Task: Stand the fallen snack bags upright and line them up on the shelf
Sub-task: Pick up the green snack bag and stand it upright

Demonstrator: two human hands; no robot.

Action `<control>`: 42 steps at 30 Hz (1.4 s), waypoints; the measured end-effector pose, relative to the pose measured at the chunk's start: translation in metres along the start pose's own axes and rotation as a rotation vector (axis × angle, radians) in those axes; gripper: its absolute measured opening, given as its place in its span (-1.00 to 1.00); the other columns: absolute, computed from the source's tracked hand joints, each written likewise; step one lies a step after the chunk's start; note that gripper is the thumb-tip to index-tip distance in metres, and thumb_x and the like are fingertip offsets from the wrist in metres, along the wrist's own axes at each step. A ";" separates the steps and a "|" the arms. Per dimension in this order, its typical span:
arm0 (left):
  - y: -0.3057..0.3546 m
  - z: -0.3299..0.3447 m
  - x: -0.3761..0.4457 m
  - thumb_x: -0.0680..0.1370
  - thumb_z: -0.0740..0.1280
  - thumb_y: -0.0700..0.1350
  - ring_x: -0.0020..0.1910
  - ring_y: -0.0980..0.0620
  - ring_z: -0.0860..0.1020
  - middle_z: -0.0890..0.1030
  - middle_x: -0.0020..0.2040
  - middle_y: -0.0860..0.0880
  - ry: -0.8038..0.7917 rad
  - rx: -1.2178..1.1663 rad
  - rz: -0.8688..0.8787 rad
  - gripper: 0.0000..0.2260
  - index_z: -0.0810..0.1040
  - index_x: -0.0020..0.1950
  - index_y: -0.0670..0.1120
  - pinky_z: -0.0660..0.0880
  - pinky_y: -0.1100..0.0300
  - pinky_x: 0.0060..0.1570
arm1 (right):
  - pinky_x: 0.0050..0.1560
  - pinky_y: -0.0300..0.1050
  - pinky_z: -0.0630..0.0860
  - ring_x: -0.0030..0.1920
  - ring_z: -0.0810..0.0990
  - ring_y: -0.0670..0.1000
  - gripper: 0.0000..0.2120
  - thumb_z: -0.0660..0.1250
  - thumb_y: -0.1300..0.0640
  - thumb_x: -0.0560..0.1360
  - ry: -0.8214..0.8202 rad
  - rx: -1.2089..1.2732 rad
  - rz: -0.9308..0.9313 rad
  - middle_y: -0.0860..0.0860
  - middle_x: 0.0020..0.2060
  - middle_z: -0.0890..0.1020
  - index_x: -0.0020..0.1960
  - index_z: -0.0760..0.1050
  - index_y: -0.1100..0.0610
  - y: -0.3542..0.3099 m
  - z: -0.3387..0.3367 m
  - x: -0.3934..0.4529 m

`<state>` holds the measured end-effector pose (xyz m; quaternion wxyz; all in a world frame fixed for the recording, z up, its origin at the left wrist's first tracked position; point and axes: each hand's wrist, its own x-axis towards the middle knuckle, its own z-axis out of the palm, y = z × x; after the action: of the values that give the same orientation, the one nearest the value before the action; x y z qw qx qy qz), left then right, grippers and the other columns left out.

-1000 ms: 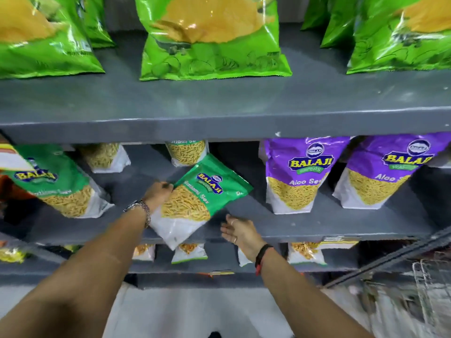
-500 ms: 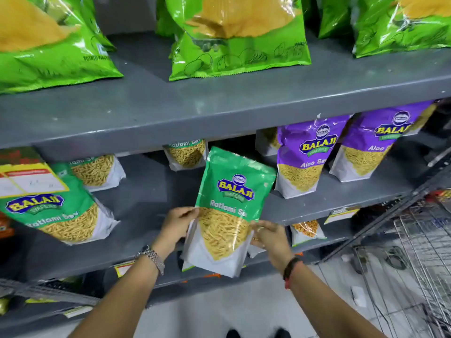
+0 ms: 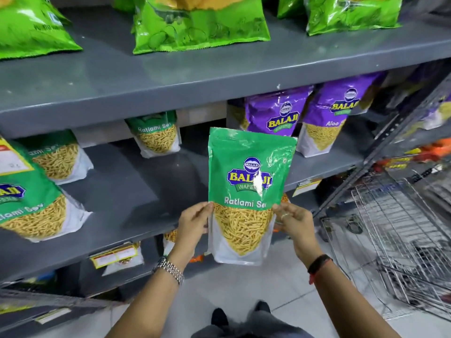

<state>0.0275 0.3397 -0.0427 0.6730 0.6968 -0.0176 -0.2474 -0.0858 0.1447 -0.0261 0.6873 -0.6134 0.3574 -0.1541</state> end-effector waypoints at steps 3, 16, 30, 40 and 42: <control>0.000 0.003 0.001 0.51 0.30 -0.09 -0.33 0.08 0.64 0.69 -0.26 0.01 -0.013 -0.007 0.007 -0.88 0.64 -0.13 -0.02 0.51 0.26 -0.44 | -0.24 -0.09 0.59 -0.29 0.62 0.08 -0.86 0.36 0.21 0.45 0.022 0.016 0.008 0.11 -0.26 0.69 -0.05 0.61 0.26 -0.002 -0.003 0.000; 0.051 -0.058 0.052 0.52 0.27 -0.15 -0.29 0.25 0.50 0.59 -0.22 0.01 0.386 0.053 0.314 -0.89 0.55 -0.18 -0.06 0.46 0.21 -0.19 | -0.04 -0.01 0.54 -0.22 0.56 -0.08 -0.87 0.28 0.21 0.49 -0.137 -0.136 -0.240 0.01 -0.27 0.61 -0.20 0.51 0.05 -0.057 0.123 0.077; 0.014 -0.111 0.089 0.50 0.23 0.12 -0.02 -0.05 0.59 0.63 -0.03 -0.05 0.462 0.006 0.063 -0.76 0.48 0.00 -0.02 0.55 -0.02 0.04 | 0.14 0.06 0.48 0.05 0.51 0.08 -0.78 0.15 0.13 0.55 -0.236 -0.261 -0.038 0.08 0.04 0.56 0.13 0.48 0.15 -0.020 0.208 0.097; 0.012 -0.115 0.082 0.54 0.20 0.06 0.08 -0.01 0.56 0.60 0.13 -0.08 0.444 0.000 0.092 -0.72 0.48 0.15 -0.06 0.50 0.09 0.10 | -0.11 -0.05 0.54 -0.18 0.50 0.06 -0.70 0.03 0.18 0.59 -0.385 -0.271 0.109 0.14 -0.13 0.54 0.06 0.50 0.28 -0.004 0.219 0.078; 0.011 -0.122 0.082 0.53 0.21 0.07 0.12 -0.02 0.56 0.59 0.16 -0.08 0.434 -0.003 0.073 -0.68 0.46 0.21 -0.07 0.49 0.12 0.08 | -0.01 0.02 0.54 -0.13 0.49 0.08 -0.70 0.02 0.18 0.59 -0.399 -0.270 0.111 0.13 -0.11 0.53 0.06 0.49 0.27 -0.004 0.223 0.075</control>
<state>0.1473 0.4224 -0.0617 0.6707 0.7315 0.1026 -0.0672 0.1194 0.2585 -0.0473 0.6633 -0.6974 0.2651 0.0575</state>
